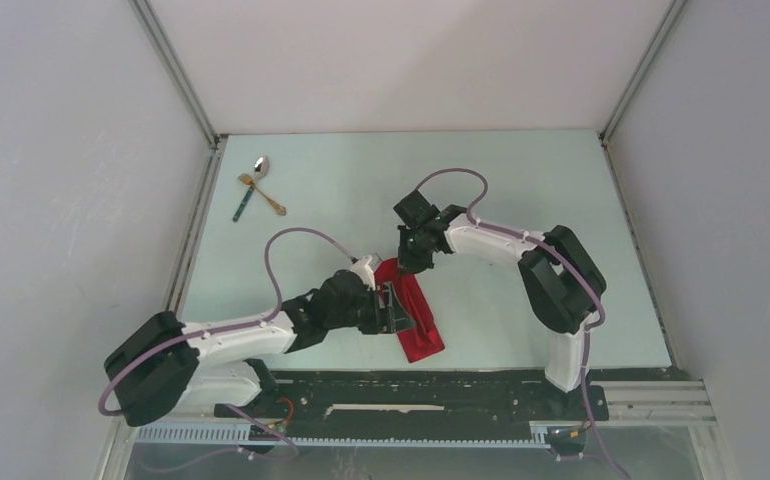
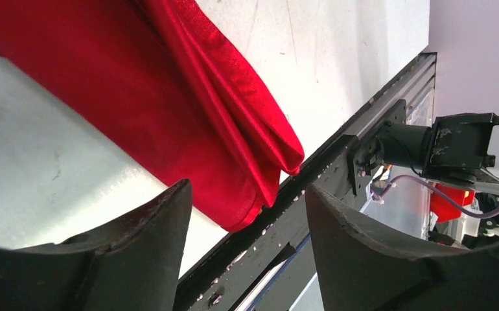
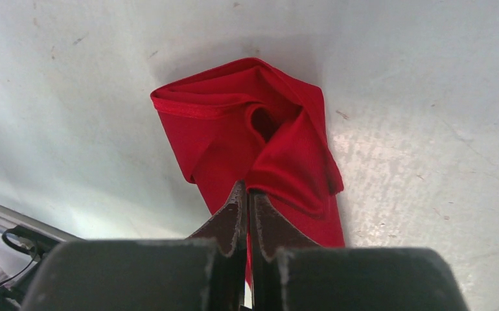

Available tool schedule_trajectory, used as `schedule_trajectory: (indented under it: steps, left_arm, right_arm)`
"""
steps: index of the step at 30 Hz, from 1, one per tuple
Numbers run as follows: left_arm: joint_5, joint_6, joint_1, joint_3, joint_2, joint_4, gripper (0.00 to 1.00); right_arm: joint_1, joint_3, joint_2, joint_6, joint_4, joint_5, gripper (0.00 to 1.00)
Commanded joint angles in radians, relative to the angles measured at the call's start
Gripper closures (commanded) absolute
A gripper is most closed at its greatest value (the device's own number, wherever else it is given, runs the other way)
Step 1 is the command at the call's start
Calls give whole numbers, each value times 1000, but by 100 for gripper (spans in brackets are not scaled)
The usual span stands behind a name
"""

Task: Fold the napkin into a case and place the utensils inside
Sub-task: Fold the 2/3-rectangle-folded napkin at the center of the board.

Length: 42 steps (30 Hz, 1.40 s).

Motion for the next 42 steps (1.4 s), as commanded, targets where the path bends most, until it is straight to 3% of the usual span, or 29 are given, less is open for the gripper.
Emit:
schedule_trajectory:
  steps: [1, 6, 14, 16, 20, 27, 35, 42]
  left_arm:
    - [35, 20, 47, 45, 54, 80, 35]
    - [-5, 8, 149, 29, 53, 5, 52]
    - [20, 44, 315, 56, 24, -25, 47]
    - [51, 39, 353, 95, 86, -22, 52]
    - [80, 22, 386, 164, 251, 7, 68]
    - [131, -3, 419, 231, 459, 74, 73]
    - [90, -2, 421, 223, 484, 60, 75]
    - [50, 39, 423, 242, 472, -6, 77]
  right_arm:
    - [28, 24, 0, 54, 45, -20, 100]
    - [44, -41, -32, 60, 99, 19, 100]
    - [39, -72, -41, 22, 133, 30, 100]
    - [41, -72, -45, 5, 137, 41, 100]
    - [47, -72, -53, -12, 146, 54, 100]
    - [62, -78, -76, -22, 177, 44, 100]
    - [89, -91, -56, -45, 269, 5, 100]
    - [89, -213, -23, -6, 502, -86, 100]
